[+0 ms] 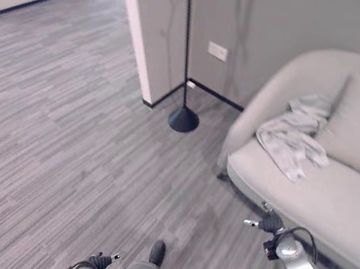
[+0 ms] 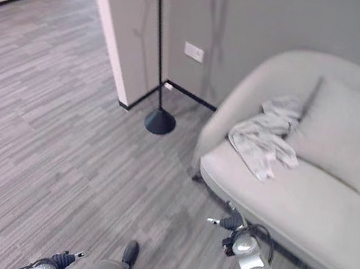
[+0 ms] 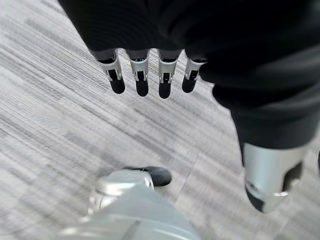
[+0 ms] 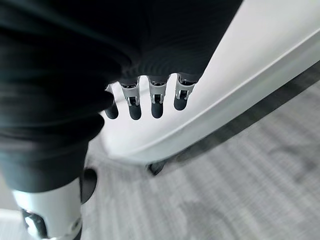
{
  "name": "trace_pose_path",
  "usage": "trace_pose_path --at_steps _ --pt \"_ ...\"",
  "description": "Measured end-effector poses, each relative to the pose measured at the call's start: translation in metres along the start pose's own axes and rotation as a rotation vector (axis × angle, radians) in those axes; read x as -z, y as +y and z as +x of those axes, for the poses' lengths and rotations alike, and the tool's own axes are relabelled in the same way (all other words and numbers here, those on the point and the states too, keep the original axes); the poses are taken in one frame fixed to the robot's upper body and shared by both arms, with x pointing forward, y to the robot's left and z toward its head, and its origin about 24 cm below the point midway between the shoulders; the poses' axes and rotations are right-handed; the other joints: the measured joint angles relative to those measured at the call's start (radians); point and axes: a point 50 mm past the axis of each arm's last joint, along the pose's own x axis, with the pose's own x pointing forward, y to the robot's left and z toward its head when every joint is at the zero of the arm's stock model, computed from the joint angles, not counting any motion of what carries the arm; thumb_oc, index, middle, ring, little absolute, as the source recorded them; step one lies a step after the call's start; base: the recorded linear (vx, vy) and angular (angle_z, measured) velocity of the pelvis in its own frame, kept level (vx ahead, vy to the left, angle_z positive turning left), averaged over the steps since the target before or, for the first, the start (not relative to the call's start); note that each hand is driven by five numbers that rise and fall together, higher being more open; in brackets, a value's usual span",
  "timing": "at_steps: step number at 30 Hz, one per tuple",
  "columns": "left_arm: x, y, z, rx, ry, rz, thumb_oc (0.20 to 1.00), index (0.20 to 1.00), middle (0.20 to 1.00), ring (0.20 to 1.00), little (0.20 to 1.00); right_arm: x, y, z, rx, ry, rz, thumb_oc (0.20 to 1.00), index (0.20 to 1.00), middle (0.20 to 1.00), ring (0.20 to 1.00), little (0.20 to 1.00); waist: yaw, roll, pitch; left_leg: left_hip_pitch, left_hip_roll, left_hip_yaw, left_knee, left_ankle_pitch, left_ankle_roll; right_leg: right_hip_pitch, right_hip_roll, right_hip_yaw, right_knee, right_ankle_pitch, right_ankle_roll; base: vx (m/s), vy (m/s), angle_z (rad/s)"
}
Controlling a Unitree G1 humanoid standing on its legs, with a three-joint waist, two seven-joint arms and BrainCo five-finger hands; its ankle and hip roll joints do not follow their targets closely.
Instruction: Hang the clothes on the sofa on the clothes rack.
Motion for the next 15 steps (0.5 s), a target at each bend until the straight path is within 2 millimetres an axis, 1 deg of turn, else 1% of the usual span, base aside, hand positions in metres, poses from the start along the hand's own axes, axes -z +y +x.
trace_pose_path --at_steps 1,2,3,4,5,6,7,8,9,10,11,12,13,14,15 --pt "0.002 0.0 0.0 -0.001 -0.004 -0.001 1.0 1.0 1.0 1.0 1.0 0.0 0.003 0.0 -0.007 0.001 0.007 1.0 1.0 1.0 1.0 1.0 0.0 0.006 -0.011 0.009 -0.009 0.002 -0.009 0.003 0.017 -0.007 -0.007 -0.004 0.014 0.016 -0.007 0.48 0.582 0.01" --pt "-0.006 0.0 0.0 0.002 -0.031 0.022 1.0 1.0 1.0 1.0 1.0 0.004 0.006 -0.002 -0.006 0.008 0.034 1.0 1.0 1.0 1.0 1.0 0.005 0.012 -0.01 0.007 -0.017 0.014 0.014 -0.001 0.049 -0.021 -0.021 -0.008 0.044 0.037 -0.025 0.13 0.163 0.02" --pt "-0.004 0.0 0.0 0.004 -0.034 0.041 1.0 1.0 1.0 1.0 1.0 0.005 0.006 -0.003 0.01 0.021 0.074 1.0 1.0 1.0 1.0 1.0 0.004 0.018 -0.025 0.004 -0.021 0.014 0.017 0.0 0.058 -0.032 -0.028 0.001 0.067 0.034 -0.037 0.0 0.0 0.0" --pt "0.001 0.002 0.0 0.0 -0.024 0.072 1.0 1.0 1.0 1.0 1.0 0.008 0.01 -0.003 0.011 0.042 0.093 1.0 1.0 1.0 1.0 1.0 0.001 0.014 -0.04 0.005 -0.033 0.017 0.012 -0.004 0.077 -0.037 -0.039 0.001 0.077 0.033 -0.037 0.45 0.62 -0.18" --pt "0.005 0.008 0.0 -0.011 -0.014 0.089 1.0 1.0 1.0 1.0 1.0 0.009 0.016 -0.004 -0.016 0.046 0.087 1.0 1.0 1.0 1.0 1.0 0.004 0.008 -0.061 0.025 -0.052 0.042 -0.011 -0.003 0.081 -0.056 -0.054 0.032 0.097 0.017 -0.007 0.53 0.739 -0.13" --pt "0.004 0.011 0.0 -0.02 -0.018 0.091 1.0 1.0 1.0 1.0 1.0 0.009 0.016 -0.004 -0.014 0.045 0.087 1.0 1.0 1.0 1.0 1.0 0.004 0.006 -0.07 0.024 -0.061 0.041 -0.016 -0.003 0.087 -0.054 -0.054 0.049 0.093 0.02 0.016 0.53 0.739 -0.19" --pt "-0.005 0.008 0.0 -0.01 -0.046 0.134 1.0 1.0 1.0 1.0 1.0 0.008 0.012 -0.007 -0.01 0.025 0.063 1.0 1.0 1.0 1.0 1.0 -0.002 0.033 -0.044 0.022 -0.05 0.06 0.036 -0.035 0.156 -0.105 -0.052 0.021 0.205 0.06 0.011 0.2 0.32 -0.25" --pt "0.0 0.005 0.0 -0.006 -0.04 0.165 1.0 1.0 1.0 1.0 1.0 -0.002 0.004 -0.003 0.06 -0.001 0.204 1.0 1.0 1.0 1.0 1.0 -0.008 0.072 -0.013 0.086 -0.04 0.088 0.024 -0.032 0.156 -0.129 -0.066 -0.064 0.344 0.068 -0.055 0.12 0.201 -0.49" --pt "0.014 0.002 -0.002 0.007 -0.003 0.188 1.0 1.0 1.0 1.0 1.0 0.008 0.011 -0.007 0.054 0.036 0.187 1.0 1.0 1.0 1.0 1.0 -0.033 0.094 -0.034 0.137 -0.05 0.1 0.005 -0.037 0.161 -0.155 -0.067 -0.055 0.384 0.102 -0.041 0.23 0.327 -0.68" --pt "0.02 -0.002 -0.003 0.018 -0.001 0.221 1.0 1.0 1.0 1.0 1.0 0.011 0.012 -0.009 0.013 0.034 0.089 1.0 1.0 1.0 1.0 1.0 -0.055 0.14 -0.051 0.157 -0.054 0.127 0.007 -0.074 0.16 -0.158 -0.082 -0.041 0.425 0.142 -0.006 0.18 0.192 -0.74" --pt "0.017 -0.002 -0.003 0.012 -0.016 0.218 1.0 1.0 1.0 1.0 1.0 0.013 0.01 -0.01 0.016 0.034 0.082 1.0 1.0 1.0 1.0 1.0 -0.052 0.157 -0.053 0.181 -0.062 0.151 -0.029 -0.081 0.144 -0.175 -0.092 -0.024 0.439 0.14 0.015 0.23 0.206 -0.69" --pt "0.014 0.002 -0.002 -0.001 -0.03 0.225 1.0 1.0 1.0 1.0 1.0 0.015 0.009 -0.01 0.019 0.043 0.086 1.0 1.0 1.0 1.0 1.0 -0.058 0.162 -0.055 0.198 -0.07 0.158 -0.055 -0.077 0.139 -0.178 -0.099 -0.036 0.439 0.112 0.047 0.13 0.08 -0.5" --pt "0.012 0.002 -0.002 -0.004 -0.038 0.225 1.0 1.0 1.0 1.0 1.0 0.018 0.009 -0.011 0.023 0.049 0.085 1.0 1.0 1.0 1.0 1.0 -0.069 0.159 -0.055 0.212 -0.079 0.159 -0.066 -0.077 0.14 -0.187 -0.091 -0.036 0.434 0.096 0.062 0.05 0.014 -0.36" --pt "0.01 0.006 -0.002 -0.014 -0.042 0.219 1.0 1.0 1.0 1.0 1.0 0.022 0.006 -0.013 0.022 0.056 0.073 1.0 1.0 1.0 1.0 1.0 -0.073 0.16 -0.056 0.233 -0.081 0.171 -0.103 -0.044 0.142 -0.188 -0.073 -0.018 0.403 0.056 0.093 0.0 0.0 -0.2" --pt "0.006 0.011 -0.001 -0.027 -0.048 0.224 1.0 1.0 1.0 1.0 1.0 0.024 0.003 -0.014 0.032 0.062 0.067 1.0 1.0 1.0 1.0 1.0 -0.084 0.134 -0.047 0.228 -0.092 0.179 -0.111 -0.033 0.156 -0.178 -0.054 -0.023 0.335 0.044 0.095 0.22 -0.089 -0.11"
